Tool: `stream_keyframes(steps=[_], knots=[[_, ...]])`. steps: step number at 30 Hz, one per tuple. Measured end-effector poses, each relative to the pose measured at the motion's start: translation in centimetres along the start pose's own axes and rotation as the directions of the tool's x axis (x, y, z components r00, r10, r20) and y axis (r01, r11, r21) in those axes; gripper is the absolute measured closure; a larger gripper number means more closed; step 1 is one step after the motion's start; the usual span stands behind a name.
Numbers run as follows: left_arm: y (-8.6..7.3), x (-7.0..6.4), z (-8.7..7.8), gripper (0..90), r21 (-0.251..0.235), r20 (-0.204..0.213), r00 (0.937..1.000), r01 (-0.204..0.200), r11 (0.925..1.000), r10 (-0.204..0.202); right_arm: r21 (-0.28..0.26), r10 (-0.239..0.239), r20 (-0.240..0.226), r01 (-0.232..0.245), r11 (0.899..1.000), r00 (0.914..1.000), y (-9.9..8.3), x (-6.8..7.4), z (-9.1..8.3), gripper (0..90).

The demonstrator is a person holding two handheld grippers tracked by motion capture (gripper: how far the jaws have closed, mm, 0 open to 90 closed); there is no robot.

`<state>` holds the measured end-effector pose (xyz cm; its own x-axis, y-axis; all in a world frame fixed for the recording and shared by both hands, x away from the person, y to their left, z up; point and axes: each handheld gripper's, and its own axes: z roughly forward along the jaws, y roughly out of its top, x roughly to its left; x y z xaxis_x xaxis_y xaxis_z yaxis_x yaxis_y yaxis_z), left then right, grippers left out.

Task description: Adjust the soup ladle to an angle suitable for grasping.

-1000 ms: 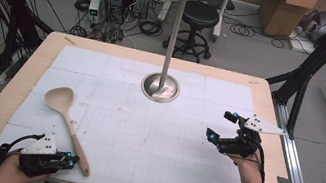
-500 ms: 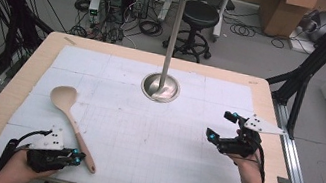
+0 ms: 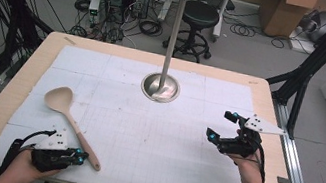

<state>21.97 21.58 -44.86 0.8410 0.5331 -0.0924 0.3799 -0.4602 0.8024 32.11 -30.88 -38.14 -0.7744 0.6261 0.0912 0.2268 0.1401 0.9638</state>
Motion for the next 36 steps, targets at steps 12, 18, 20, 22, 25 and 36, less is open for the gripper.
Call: stream_keyframes(steps=[12,18,20,22,25,36], knots=[[0.8,0.0,0.8,89.8,0.008,-0.014,0.9999,-0.001,1.0,0.001,0.001,0.001,-0.002,-0.001,1.0,1.0,0.0,0.0,0.0,0.4],[1.0,0.0,1.4,89.8,0.006,-0.029,0.9995,-0.009,0.9999,0.01,-0.002,0.002,-0.004,-0.002,1.0,1.0,0.0,0.0,0.0,0.3],[1.2,0.0,1.6,89.8,0.004,-0.031,0.9995,-0.006,1.0,0.006,-0.004,-0.001,-0.004,0.001,1.0,1.0,0.0,0.0,-0.1,0.4],[1.3,0.0,1.8,89.8,0.0,-0.029,0.9996,-0.001,1.0,0.001,-0.005,-0.001,-0.003,0.001,1.0,1.0,0.1,0.0,-0.1,0.4],[1.5,0.1,2.1,89.8,0.002,-0.033,0.9994,-0.002,1.0,0.002,-0.007,0.003,-0.004,-0.003,1.0,1.0,0.1,0.0,-0.1,0.4],[2.7,0.4,3.1,89.8,-0.019,-0.044,0.999,0.002,0.9998,-0.002,-0.007,0.002,-0.005,-0.002,1.0,1.0,0.1,0.0,-0.1,0.4]])
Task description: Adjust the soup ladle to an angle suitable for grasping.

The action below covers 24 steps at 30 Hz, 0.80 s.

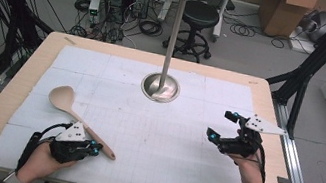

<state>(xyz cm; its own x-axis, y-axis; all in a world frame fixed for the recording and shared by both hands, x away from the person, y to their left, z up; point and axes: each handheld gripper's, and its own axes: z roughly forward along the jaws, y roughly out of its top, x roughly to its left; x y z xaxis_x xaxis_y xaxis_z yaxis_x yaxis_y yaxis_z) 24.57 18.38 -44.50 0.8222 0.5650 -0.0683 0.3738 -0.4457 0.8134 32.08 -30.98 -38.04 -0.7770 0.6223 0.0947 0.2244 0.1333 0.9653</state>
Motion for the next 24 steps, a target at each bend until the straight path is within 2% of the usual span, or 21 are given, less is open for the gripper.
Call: stream_keyframes(steps=[8,11,13,15,20,24], knots=[[-0.3,0.0,0.2,89.9,0.031,0.007,0.9999,-0.009,0.9995,0.009,0.002,0.004,0.0,-0.004,1.0,1.0,0.0,0.0,-0.1,0.4],[-0.2,0.2,0.0,90.0,0.032,0.012,0.9998,-0.016,0.9994,0.016,-0.001,0.005,-0.001,-0.005,1.0,1.0,0.0,0.0,-0.1,0.4],[-0.1,0.5,-0.4,89.9,0.018,0.004,1.0,-0.007,0.9998,0.007,-0.005,0.008,0.002,-0.008,1.0,1.0,0.0,-0.1,-0.3,0.4],[0.1,1.3,-1.2,89.9,0.007,-0.018,0.9998,-0.009,0.9999,0.009,-0.008,0.012,0.004,-0.012,1.0,0.9999,0.0,-0.2,-0.4,0.3],[1.0,4.1,-3.5,89.9,-0.03,-0.085,0.9956,0.037,0.9989,-0.04,-0.008,0.01,0.003,-0.01,1.0,0.9999,0.0,-0.2,-0.3,0.3],[1.8,6.4,-4.6,89.9,-0.004,-0.133,0.9903,0.04,0.9992,-0.04,-0.001,0.009,0.0,-0.009,1.0,1.0,0.0,-0.1,-0.1,0.4]])
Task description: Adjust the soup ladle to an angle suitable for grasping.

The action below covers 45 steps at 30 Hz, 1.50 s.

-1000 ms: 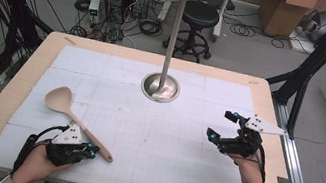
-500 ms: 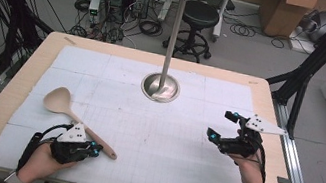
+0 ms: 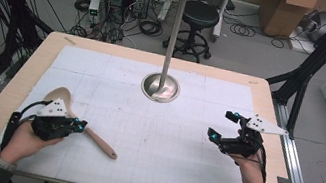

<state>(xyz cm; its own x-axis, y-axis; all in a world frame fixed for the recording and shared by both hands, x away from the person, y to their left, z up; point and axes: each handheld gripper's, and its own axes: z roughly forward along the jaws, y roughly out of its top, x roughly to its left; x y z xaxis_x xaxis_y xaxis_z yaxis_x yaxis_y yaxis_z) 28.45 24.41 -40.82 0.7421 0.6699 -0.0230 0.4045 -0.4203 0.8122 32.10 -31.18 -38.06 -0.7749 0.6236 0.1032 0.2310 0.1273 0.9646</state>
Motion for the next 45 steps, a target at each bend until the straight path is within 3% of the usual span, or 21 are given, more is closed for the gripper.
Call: stream_keyframes(steps=[7,15,20,24,30,38,42,45], knots=[[0.1,2.7,0.7,89.9,0.062,-0.025,0.9997,-0.002,0.9981,0.004,-0.002,-0.002,0.001,0.002,1.0,1.0,0.0,0.0,-0.1,0.4],[-0.1,4.4,2.5,90.0,0.115,-0.028,0.9994,0.024,0.993,-0.021,0.002,0.001,0.0,-0.001,1.0,1.0,0.0,0.0,0.0,0.3],[0.5,5.3,3.0,90.0,0.146,0.004,0.9998,0.017,0.9892,-0.018,0.004,0.005,0.001,-0.005,1.0,1.0,0.0,0.0,0.0,0.3],[0.4,5.9,3.4,90.0,0.179,-0.01,0.9994,0.033,0.9833,-0.032,-0.001,0.007,0.002,-0.007,1.0,1.0,0.0,-0.1,-0.1,0.4],[-0.1,6.5,3.7,90.0,0.217,-0.033,0.9989,0.04,0.9753,-0.034,0.003,0.004,-0.002,-0.004,1.0,1.0,-0.1,-0.1,0.0,0.4],[-0.4,6.8,3.4,90.0,0.22,-0.032,0.9973,0.072,0.9729,-0.066,-0.006,0.006,-0.001,-0.006,1.0,1.0,0.0,-0.1,-0.2,0.4],[-1.0,6.7,2.9,90.0,0.198,-0.031,0.9959,0.089,0.9762,-0.085,-0.01,0.003,-0.004,-0.003,1.0,1.0,0.0,-0.1,-0.4,0.3],[-1.3,6.4,2.5,90.0,0.199,-0.048,0.9946,0.1,0.9749,-0.093,-0.007,0.008,-0.006,-0.008,1.0,1.0,0.0,0.0,-0.4,0.3]])
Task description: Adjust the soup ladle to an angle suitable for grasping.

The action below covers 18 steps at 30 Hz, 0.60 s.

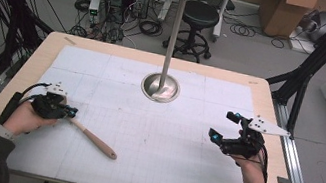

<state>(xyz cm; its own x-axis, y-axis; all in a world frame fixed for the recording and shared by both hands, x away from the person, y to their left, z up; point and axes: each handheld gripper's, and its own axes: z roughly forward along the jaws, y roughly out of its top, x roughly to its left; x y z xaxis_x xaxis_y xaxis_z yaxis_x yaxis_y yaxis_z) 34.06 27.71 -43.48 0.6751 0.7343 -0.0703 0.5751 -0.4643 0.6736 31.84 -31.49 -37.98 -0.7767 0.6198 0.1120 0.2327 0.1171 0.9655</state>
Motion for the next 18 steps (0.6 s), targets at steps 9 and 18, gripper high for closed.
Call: stream_keyframes(steps=[9,18], knots=[[-1.9,-0.8,-1.6,90.0,-0.021,-0.014,0.9989,0.045,0.9988,-0.045,0.008,-0.002,0.006,0.002,1.0,1.0,-0.1,0.0,0.0,0.3],[-3.2,-2.0,-2.7,90.0,-0.014,-0.039,0.9981,0.047,0.9988,-0.048,0.023,-0.012,0.003,0.012,1.0,0.9999,-0.2,0.1,0.4,0.4]])
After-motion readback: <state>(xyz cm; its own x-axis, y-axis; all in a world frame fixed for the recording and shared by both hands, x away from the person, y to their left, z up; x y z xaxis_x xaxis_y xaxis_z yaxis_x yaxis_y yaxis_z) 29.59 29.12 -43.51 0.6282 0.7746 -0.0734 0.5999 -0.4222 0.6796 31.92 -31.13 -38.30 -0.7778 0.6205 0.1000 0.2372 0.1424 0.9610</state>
